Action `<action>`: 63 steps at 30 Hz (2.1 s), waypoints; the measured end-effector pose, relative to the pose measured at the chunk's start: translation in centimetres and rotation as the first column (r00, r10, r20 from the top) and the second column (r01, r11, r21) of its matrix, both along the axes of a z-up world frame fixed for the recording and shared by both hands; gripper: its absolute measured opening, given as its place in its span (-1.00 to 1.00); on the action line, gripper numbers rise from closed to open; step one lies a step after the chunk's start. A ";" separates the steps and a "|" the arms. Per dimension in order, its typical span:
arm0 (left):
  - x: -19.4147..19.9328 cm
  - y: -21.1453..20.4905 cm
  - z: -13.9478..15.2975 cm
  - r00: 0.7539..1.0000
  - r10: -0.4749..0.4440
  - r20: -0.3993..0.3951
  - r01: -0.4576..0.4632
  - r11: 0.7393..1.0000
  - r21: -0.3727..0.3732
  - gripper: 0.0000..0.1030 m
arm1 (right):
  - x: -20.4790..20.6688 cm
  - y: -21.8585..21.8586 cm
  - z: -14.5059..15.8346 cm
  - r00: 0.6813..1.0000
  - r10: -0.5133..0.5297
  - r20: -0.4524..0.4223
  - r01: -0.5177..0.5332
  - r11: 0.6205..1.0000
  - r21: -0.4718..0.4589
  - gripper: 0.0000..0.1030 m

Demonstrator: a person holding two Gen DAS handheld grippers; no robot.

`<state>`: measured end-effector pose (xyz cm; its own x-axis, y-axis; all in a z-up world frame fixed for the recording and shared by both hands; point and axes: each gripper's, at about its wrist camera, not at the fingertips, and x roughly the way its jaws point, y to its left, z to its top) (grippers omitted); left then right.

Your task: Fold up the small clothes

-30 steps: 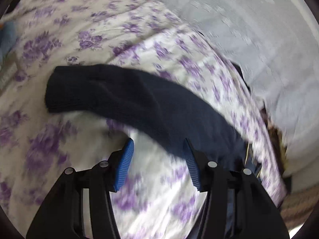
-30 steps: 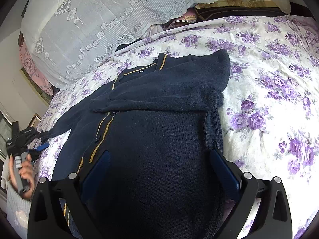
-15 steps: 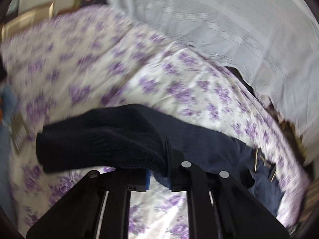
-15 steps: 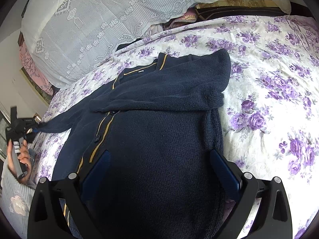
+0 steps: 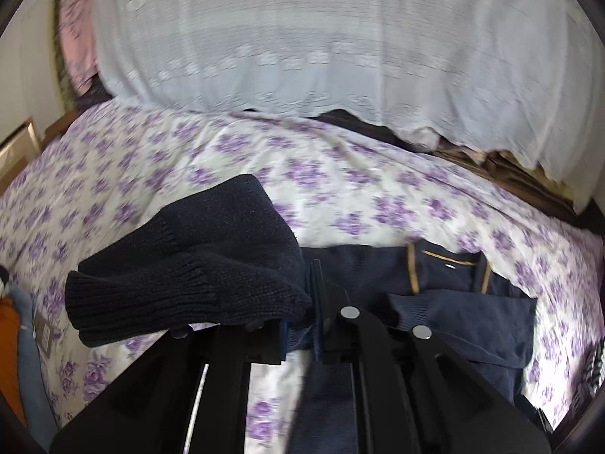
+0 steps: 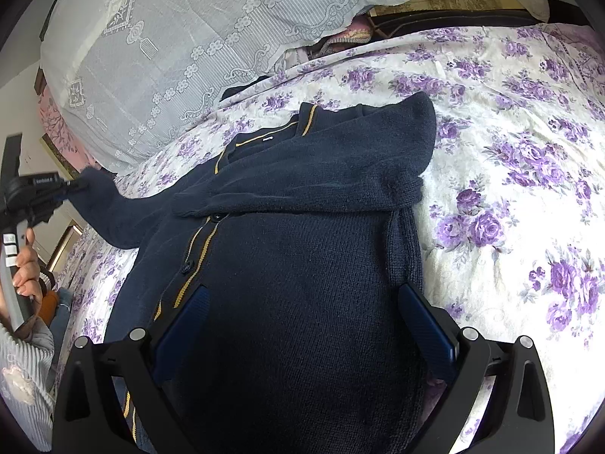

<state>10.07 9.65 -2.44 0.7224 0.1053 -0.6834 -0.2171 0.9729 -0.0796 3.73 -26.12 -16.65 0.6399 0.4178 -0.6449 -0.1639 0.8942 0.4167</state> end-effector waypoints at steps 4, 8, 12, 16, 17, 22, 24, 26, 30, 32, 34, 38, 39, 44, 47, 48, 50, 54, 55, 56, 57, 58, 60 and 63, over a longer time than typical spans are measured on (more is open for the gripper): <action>0.5 -3.5 0.3 0.998 -0.059 -0.002 0.059 0.998 0.038 -0.84 | 0.1 -0.2 0.0 1.000 -0.001 -0.002 0.001 1.000 0.006 0.93; 1.1 -6.4 0.2 0.995 -0.104 -0.008 0.104 0.993 0.058 -0.84 | 0.1 -0.2 0.0 1.000 -0.002 -0.003 0.002 1.000 0.001 0.93; 1.7 -9.5 -0.2 0.989 -0.148 -0.020 0.150 0.986 0.071 -0.84 | 0.2 -0.2 0.0 1.000 -0.002 -0.003 0.002 1.000 0.000 0.93; 2.3 -12.5 -0.8 0.981 -0.191 -0.034 0.193 0.978 0.081 -0.84 | 0.2 -0.3 0.0 1.000 -0.002 -0.004 0.002 1.000 0.005 0.93; 2.5 -13.5 -1.1 0.978 -0.206 -0.040 0.209 0.974 0.086 -0.84 | 0.2 -0.4 0.0 1.000 -0.002 -0.005 0.002 1.000 0.013 0.93; 2.8 -16.6 -2.7 0.961 -0.268 -0.069 0.274 0.956 0.102 -0.84 | 0.4 -4.7 2.1 0.994 -0.100 0.036 0.088 0.964 0.250 0.93; 3.0 -17.8 -3.7 0.952 -0.292 -0.089 0.301 0.947 0.110 -0.84 | 1.3 -7.0 2.4 0.992 -0.128 0.016 0.113 0.921 0.373 0.93; 3.2 -18.8 -4.8 0.944 -0.312 -0.110 0.323 0.940 0.107 -0.84 | 2.6 -8.7 2.4 0.991 -0.133 -0.023 0.129 0.878 0.462 0.93; 3.8 -20.3 -7.1 0.926 -0.346 -0.150 0.362 0.928 0.093 -0.84 | 4.7 -9.2 2.9 0.992 -0.122 -0.043 0.127 0.870 0.476 0.93; 4.1 -21.0 -8.3 0.917 -0.359 -0.176 0.379 0.921 0.092 -0.84 | 5.8 -8.5 2.9 0.994 -0.100 -0.054 0.113 0.873 0.475 0.93; 4.6 -21.6 -9.9 0.896 -0.387 -0.217 0.410 0.909 0.077 -0.68 | 6.4 -7.6 2.7 0.996 -0.063 -0.058 0.084 0.873 0.480 0.93; 3.9 -21.4 -10.4 0.880 -0.430 -0.203 0.447 0.893 0.044 0.42 | 6.8 -6.7 1.8 0.996 -0.053 -0.067 0.076 0.901 0.427 0.91; 3.2 -21.3 -9.8 0.880 -0.437 -0.184 0.454 0.889 0.056 0.55 | 6.7 -6.6 1.8 0.997 -0.054 -0.061 0.075 0.910 0.408 0.89; -0.1 -18.6 -6.9 0.882 -0.462 -0.095 0.470 0.876 0.105 0.90 | 6.1 -5.2 3.0 0.999 -0.033 0.011 0.028 0.953 0.303 0.70; -1.8 -14.9 -5.8 0.893 -0.448 -0.048 0.450 0.888 0.093 0.90 | 5.3 -3.2 4.3 0.997 0.012 0.077 -0.026 0.981 0.192 0.69; -2.3 -13.2 -5.7 0.903 -0.427 -0.033 0.429 0.900 0.078 0.90 | 4.9 -2.0 4.9 0.994 0.033 0.104 -0.047 0.989 0.138 0.69; -2.9 -10.1 -5.9 0.927 -0.374 -0.016 0.374 0.926 0.054 0.91 | 4.6 0.1 5.6 0.989 0.075 0.125 -0.085 0.994 0.070 0.69; -1.0 -3.1 -8.4 0.985 -0.137 -0.105 0.133 0.990 -0.045 0.90 | 4.7 5.7 6.5 0.972 0.177 0.153 -0.161 0.981 -0.109 0.69; -0.4 -1.8 -9.1 0.986 -0.104 -0.127 0.095 0.992 -0.080 0.90 | 4.8 7.7 6.8 0.963 0.214 0.164 -0.184 0.967 -0.179 0.69; 0.1 -0.8 -9.6 0.986 -0.081 -0.142 0.065 0.991 -0.113 0.90 | 4.9 9.5 7.1 0.954 0.247 0.172 -0.205 0.951 -0.230 0.69; 0.6 0.0 -10.0 0.986 -0.067 -0.151 0.048 0.990 -0.130 0.90 | 5.2 11.3 7.2 0.943 0.285 0.171 -0.232 0.932 -0.277 0.69; 1.0 0.3 -10.3 0.986 -0.060 -0.155 0.040 0.991 -0.130 0.90 | 5.6 12.8 7.2 0.936 0.314 0.161 -0.252 0.914 -0.317 0.69; 1.8 0.4 -10.7 0.985 -0.059 -0.164 0.042 0.993 -0.107 0.90 | 6.6 15.4 6.8 0.929 0.338 0.150 -0.255 0.879 -0.403 0.69; 3.0 -0.1 -11.4 0.981 -0.065 -0.182 0.052 0.996 -0.075 0.90 | 8.1 17.8 5.9 0.928 0.352 0.127 -0.248 0.833 -0.495 0.62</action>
<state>13.09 9.58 -13.87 0.5871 0.0139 -0.8094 -0.1775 0.9777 -0.1120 11.83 -8.28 -10.72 0.6704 0.2972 -0.6798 -0.4902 0.8652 -0.1052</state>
